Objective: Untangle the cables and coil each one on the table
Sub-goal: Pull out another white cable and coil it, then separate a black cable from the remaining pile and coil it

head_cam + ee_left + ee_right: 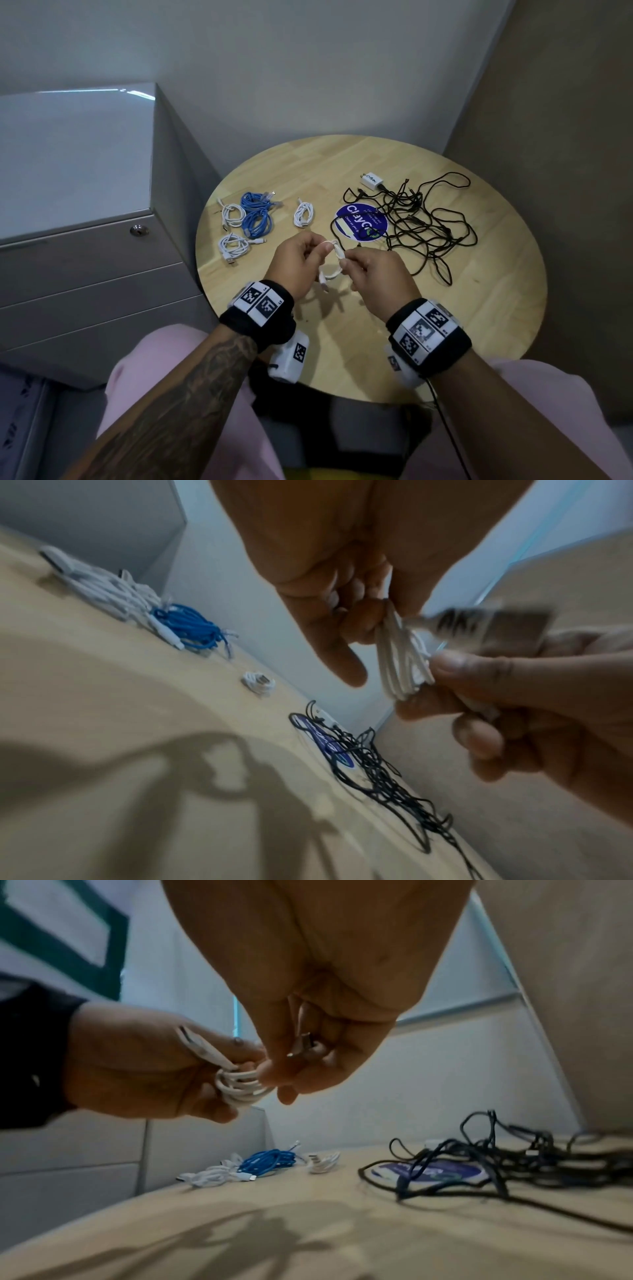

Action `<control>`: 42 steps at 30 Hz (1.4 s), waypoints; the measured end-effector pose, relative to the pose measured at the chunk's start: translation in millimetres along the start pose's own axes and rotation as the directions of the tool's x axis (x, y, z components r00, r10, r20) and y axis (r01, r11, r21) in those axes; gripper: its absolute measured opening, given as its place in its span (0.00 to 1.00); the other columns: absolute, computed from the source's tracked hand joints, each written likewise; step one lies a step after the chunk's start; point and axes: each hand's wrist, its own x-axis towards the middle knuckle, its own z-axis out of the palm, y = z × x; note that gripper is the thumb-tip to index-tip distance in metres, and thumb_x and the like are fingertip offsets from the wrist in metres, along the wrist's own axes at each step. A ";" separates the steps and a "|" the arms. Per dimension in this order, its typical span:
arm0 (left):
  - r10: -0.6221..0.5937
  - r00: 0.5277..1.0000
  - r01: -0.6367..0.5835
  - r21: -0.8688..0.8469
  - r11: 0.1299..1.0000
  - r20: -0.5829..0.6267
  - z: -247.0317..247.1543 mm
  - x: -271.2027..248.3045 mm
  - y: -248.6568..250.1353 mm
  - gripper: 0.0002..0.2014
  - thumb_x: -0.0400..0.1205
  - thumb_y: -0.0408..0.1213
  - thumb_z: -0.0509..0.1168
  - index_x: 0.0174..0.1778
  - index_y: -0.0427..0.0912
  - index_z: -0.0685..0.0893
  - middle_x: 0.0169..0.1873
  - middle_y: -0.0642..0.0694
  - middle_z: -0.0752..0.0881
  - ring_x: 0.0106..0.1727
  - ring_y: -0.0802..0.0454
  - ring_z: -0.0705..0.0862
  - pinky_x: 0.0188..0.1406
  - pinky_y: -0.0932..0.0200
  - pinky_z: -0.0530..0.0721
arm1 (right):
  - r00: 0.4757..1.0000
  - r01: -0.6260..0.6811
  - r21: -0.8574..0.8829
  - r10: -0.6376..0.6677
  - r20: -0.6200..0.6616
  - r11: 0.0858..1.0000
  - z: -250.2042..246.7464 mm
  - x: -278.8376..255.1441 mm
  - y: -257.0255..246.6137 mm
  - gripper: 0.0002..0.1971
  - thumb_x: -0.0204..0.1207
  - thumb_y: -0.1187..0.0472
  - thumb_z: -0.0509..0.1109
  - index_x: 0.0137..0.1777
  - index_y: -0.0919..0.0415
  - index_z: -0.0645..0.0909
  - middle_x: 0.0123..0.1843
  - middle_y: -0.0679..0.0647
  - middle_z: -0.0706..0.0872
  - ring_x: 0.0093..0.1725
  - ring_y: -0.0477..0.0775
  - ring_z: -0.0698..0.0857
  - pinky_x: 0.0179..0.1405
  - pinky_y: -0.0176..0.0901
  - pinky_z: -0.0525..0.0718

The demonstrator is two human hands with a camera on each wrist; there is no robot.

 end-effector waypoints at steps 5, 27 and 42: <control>-0.030 1.000 0.030 0.132 0.991 -0.005 -7.3 7.1 -8.9 0.08 0.85 0.42 0.66 0.42 0.45 0.85 0.24 0.50 0.81 0.20 0.59 0.78 0.30 0.54 0.82 | 0.976 0.196 -0.359 -0.216 -0.018 0.913 -6.6 2.3 -2.7 0.09 0.84 0.53 0.68 0.49 0.56 0.88 0.33 0.55 0.88 0.35 0.62 0.84 0.31 0.50 0.80; -0.064 0.997 0.057 0.161 0.985 0.044 -24.5 18.3 -18.9 0.08 0.83 0.33 0.68 0.55 0.46 0.89 0.25 0.50 0.83 0.19 0.61 0.76 0.22 0.67 0.74 | 0.992 0.110 -0.349 -0.124 -0.017 0.931 15.8 2.6 -6.5 0.07 0.83 0.49 0.69 0.55 0.48 0.85 0.39 0.50 0.90 0.40 0.57 0.88 0.34 0.45 0.72; -0.395 0.907 0.407 0.532 0.742 -0.144 -23.2 81.0 -58.6 0.18 0.82 0.39 0.66 0.68 0.41 0.82 0.55 0.38 0.89 0.54 0.37 0.87 0.58 0.45 0.86 | 0.961 -0.231 -0.341 0.269 0.067 0.911 -41.4 71.1 90.4 0.18 0.78 0.50 0.75 0.66 0.51 0.81 0.68 0.53 0.82 0.65 0.55 0.80 0.62 0.46 0.80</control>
